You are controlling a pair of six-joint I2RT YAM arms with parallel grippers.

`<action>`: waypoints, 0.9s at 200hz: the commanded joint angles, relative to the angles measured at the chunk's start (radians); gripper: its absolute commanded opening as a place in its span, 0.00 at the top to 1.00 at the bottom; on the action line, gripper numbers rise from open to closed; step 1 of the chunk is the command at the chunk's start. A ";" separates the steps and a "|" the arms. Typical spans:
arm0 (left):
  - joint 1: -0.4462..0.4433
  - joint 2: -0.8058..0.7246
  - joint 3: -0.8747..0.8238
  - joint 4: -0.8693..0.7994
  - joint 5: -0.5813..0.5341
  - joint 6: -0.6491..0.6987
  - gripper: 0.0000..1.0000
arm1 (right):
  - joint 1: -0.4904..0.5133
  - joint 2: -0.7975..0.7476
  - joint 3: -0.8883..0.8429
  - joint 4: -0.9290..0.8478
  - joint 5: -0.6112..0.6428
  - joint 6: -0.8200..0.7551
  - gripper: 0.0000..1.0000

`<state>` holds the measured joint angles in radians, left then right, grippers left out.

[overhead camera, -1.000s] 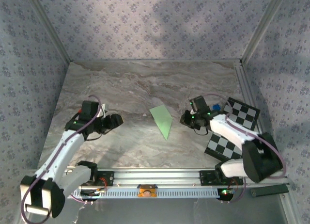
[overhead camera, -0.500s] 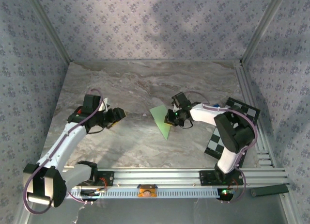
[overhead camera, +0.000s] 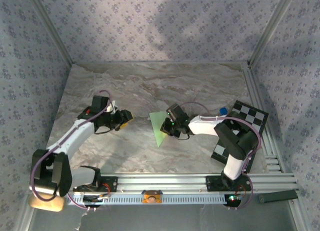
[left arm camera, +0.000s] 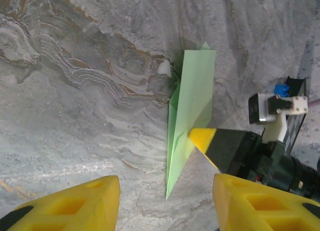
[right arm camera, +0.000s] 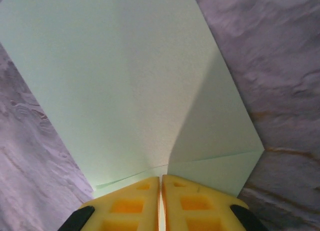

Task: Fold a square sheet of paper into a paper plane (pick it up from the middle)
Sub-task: Move the paper to the center of the table, then fold the wing for the fifth time at the center of the table.

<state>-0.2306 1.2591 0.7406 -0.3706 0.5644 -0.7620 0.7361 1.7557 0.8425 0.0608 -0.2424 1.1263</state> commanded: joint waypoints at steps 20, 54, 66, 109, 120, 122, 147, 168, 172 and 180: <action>-0.061 0.075 0.099 0.081 0.002 -0.047 0.53 | 0.021 -0.072 0.046 -0.055 0.056 -0.004 0.85; -0.120 0.176 0.150 0.130 0.007 -0.072 0.66 | -0.034 -0.169 0.037 -0.183 0.080 -0.117 0.83; -0.146 0.213 0.163 0.167 0.008 -0.095 0.71 | -0.073 -0.191 0.005 -0.171 0.050 -0.131 0.83; -0.260 0.349 0.243 0.227 -0.030 -0.149 0.79 | -0.185 -0.226 -0.070 -0.088 -0.083 -0.157 0.81; -0.282 0.387 0.265 0.225 -0.038 -0.151 0.80 | -0.197 -0.218 -0.070 -0.087 -0.108 -0.172 0.81; -0.285 0.393 0.268 0.224 -0.039 -0.151 0.80 | -0.199 -0.217 -0.070 -0.088 -0.111 -0.173 0.81; -0.305 0.467 0.290 0.227 -0.047 -0.158 0.84 | -0.207 -0.189 -0.062 -0.067 -0.175 -0.199 0.77; -0.305 0.515 0.288 0.242 -0.064 -0.165 0.84 | -0.204 -0.167 -0.042 -0.077 -0.196 -0.219 0.75; -0.306 0.525 0.287 0.247 -0.062 -0.165 0.85 | -0.204 -0.163 -0.040 -0.080 -0.196 -0.220 0.74; -0.306 0.543 0.290 0.255 -0.056 -0.165 0.85 | -0.205 -0.156 -0.038 -0.086 -0.193 -0.221 0.73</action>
<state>-0.5377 1.7538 1.0092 -0.1452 0.5232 -0.9123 0.5323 1.5715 0.7788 -0.0116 -0.3885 0.9474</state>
